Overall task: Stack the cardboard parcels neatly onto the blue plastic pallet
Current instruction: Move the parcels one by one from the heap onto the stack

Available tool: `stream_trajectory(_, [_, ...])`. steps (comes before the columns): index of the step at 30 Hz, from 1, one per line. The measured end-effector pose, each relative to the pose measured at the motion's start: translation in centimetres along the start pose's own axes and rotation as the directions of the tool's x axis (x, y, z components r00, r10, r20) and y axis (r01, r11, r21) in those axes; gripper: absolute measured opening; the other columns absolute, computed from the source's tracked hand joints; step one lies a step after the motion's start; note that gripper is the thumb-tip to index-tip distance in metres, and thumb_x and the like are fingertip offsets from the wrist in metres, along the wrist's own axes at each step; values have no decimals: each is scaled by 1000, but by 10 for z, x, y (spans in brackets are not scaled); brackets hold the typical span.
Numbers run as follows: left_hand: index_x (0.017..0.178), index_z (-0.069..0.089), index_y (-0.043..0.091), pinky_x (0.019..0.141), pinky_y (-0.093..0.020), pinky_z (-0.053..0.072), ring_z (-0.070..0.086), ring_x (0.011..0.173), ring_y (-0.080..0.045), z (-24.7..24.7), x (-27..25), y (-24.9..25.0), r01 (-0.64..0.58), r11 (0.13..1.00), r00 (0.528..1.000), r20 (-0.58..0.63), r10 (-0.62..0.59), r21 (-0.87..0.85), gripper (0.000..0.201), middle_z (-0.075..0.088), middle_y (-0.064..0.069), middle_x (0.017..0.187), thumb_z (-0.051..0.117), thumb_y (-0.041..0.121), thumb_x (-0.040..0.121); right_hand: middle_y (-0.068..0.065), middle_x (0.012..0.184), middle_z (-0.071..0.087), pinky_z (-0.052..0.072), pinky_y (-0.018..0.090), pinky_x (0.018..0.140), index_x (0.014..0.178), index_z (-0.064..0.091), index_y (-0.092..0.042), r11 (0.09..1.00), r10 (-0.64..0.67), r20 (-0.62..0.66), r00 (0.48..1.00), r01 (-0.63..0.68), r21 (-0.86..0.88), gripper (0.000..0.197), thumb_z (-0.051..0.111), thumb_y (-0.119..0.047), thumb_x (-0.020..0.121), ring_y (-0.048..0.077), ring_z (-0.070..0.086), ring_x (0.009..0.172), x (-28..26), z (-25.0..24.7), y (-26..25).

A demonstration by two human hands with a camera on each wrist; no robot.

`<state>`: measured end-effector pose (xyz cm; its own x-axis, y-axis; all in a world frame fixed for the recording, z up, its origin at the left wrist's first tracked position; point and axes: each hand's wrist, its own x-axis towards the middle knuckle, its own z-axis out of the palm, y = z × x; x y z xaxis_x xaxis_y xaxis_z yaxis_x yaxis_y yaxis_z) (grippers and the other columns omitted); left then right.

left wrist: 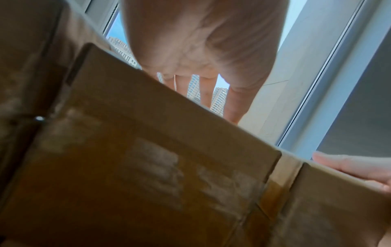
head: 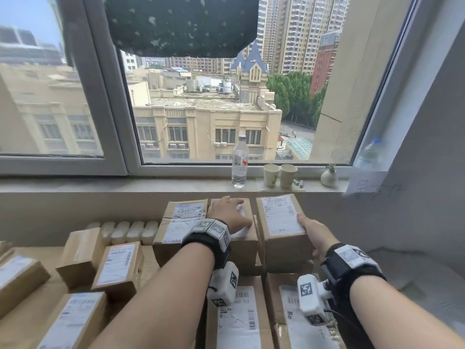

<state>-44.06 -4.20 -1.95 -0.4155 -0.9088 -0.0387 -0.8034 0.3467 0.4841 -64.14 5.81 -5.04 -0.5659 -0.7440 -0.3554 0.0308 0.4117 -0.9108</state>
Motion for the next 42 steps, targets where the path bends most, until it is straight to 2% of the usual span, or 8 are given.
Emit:
stream_trajectory(2, [144,42,35,118,-39,19,24,145,-22,3,2,0,17,1000,1000,-18,-17,-23,69,28,-2,157,66,44,79,12,110,66,53,39,81,115,58,-11,1000,7,5,1000,-7,2,41,52,-47,96,27,64,90,3,0,2])
stream_trajectory(5, [143,43,36,120,-38,13,17,147,-23,9,3,2,34,997,999,-31,-36,-68,68,21,-5,160,67,47,81,11,114,67,54,47,92,113,62,-15,998,-12,-3,1000,12,-61,43,52,-51,92,30,65,100,12,0,8])
stream_trajectory(17, [142,45,29,121,-38,10,10,150,-22,13,1,8,5,984,999,-33,-11,-178,59,21,-7,160,66,32,87,9,126,62,43,50,106,116,61,-19,984,-84,31,996,88,-154,84,45,-75,56,30,59,116,56,1,33])
stream_trajectory(19, [139,48,26,122,-38,12,13,149,-22,10,1,8,-6,982,999,-48,-3,-191,52,28,-6,157,62,27,89,9,124,63,44,51,105,117,61,-18,980,-99,23,995,102,-169,79,45,-74,64,30,60,115,50,1,29])
stream_trajectory(22, [134,54,25,117,-34,18,28,141,-20,2,-1,9,-8,993,993,-117,-6,-116,43,43,0,147,57,25,92,6,122,64,45,48,104,110,61,-21,974,-148,-1,989,145,-176,40,48,-54,91,28,60,113,15,4,8])
stream_trajectory(29, [133,54,24,114,-38,30,37,136,-23,-17,-17,13,44,993,996,-68,-51,-110,39,48,-5,143,53,26,94,9,130,62,42,41,104,132,57,-8,919,-335,-94,938,303,-253,42,52,-34,98,26,56,118,-19,2,-22])
stream_trajectory(33, [132,56,23,112,-37,33,42,133,-23,-25,-31,17,29,994,997,-71,-37,-107,38,49,-4,144,52,26,94,7,131,62,42,38,102,132,57,-15,822,-457,-61,887,394,-412,37,50,-31,99,25,56,120,-47,3,-40])
stream_trajectory(42, [132,56,22,113,-35,32,39,135,-21,-22,-67,9,49,998,992,-113,-54,-50,39,45,-5,145,53,24,93,2,136,56,39,35,103,133,56,-22,400,-626,271,731,600,-693,37,50,-30,97,21,50,126,-96,35,-45])
